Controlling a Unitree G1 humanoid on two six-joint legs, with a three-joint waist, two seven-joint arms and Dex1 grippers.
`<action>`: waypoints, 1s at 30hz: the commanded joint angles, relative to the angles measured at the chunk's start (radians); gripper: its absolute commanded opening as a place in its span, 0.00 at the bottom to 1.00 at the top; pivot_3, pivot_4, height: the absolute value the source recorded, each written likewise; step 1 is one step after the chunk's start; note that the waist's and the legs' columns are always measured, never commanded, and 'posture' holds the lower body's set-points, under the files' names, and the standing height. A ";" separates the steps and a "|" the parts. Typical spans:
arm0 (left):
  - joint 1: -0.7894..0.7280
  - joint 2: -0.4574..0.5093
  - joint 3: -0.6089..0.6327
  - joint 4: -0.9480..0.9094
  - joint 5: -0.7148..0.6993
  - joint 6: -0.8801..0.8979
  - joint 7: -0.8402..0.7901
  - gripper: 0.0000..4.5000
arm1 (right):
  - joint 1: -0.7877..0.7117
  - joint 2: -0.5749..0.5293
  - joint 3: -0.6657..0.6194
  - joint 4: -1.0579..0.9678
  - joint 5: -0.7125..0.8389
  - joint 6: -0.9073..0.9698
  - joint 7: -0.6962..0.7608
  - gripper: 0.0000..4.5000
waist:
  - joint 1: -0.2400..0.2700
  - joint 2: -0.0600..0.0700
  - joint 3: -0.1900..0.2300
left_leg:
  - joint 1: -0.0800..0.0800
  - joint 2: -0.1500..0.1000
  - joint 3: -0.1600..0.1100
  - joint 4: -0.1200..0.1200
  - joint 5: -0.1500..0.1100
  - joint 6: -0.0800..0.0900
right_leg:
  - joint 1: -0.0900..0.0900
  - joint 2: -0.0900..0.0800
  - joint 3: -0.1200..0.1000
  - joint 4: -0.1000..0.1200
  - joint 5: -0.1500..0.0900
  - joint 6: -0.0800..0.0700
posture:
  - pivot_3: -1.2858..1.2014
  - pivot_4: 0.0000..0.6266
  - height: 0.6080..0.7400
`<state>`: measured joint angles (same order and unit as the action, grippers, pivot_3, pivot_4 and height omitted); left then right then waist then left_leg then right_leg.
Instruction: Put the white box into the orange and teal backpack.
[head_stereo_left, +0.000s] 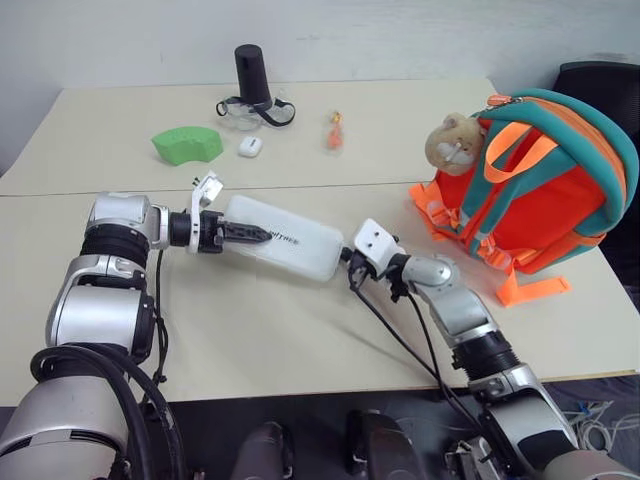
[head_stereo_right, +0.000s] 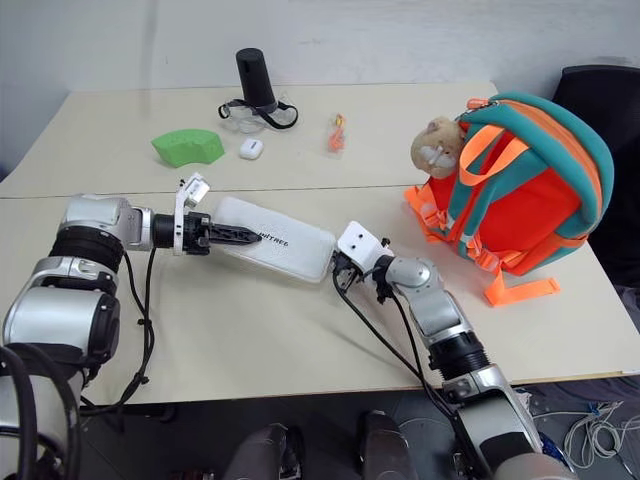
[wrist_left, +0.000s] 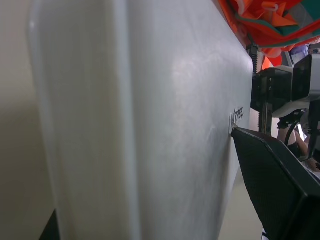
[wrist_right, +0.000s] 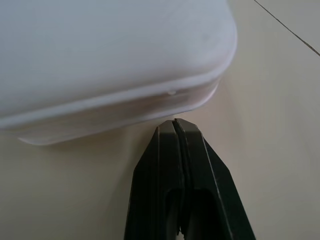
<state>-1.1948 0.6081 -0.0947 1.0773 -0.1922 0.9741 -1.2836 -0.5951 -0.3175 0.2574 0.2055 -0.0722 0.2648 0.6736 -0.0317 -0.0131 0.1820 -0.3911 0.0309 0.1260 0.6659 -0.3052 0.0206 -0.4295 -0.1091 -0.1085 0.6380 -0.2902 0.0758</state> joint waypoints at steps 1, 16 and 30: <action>-0.022 0.026 0.025 -0.022 -0.016 0.001 -0.051 0.66 | 0.038 -0.021 -0.005 -0.071 0.003 0.015 0.006 0.00 | 0.001 0.000 0.000 | 0.000 0.000 0.000 0.000 0.000 0.000 | 0.000 0.000 0.000 0.000 0.000 0.000 | 0.52 0.24 1.00; 0.300 0.133 0.319 -0.869 -0.425 0.382 -0.053 0.66 | 0.357 -0.171 -0.574 -0.776 0.415 0.615 -0.025 0.34 | 0.006 -0.002 0.001 | -0.003 0.001 -0.006 0.002 0.000 0.000 | 0.001 -0.005 0.004 -0.001 0.000 0.000 | 0.52 0.24 1.00; 0.517 -0.019 0.613 -1.394 -0.721 0.558 0.335 0.66 | 0.391 -0.282 -0.882 -0.789 0.598 0.735 -0.114 0.99 | 0.019 -0.003 0.002 | 0.004 0.000 -0.006 0.000 0.002 -0.002 | 0.005 -0.004 0.006 -0.002 0.000 -0.001 | 0.52 0.24 1.00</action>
<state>-0.6692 0.5896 0.4735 -0.2778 -0.8680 1.5367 -0.9737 -0.1849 -0.5910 -0.6270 -0.5853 0.5100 1.0297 0.5777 -0.0132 -0.0163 0.1841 -0.3875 0.0303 0.1204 0.6657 -0.3034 0.0192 -0.4249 -0.1135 -0.1021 0.6363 -0.2906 0.0750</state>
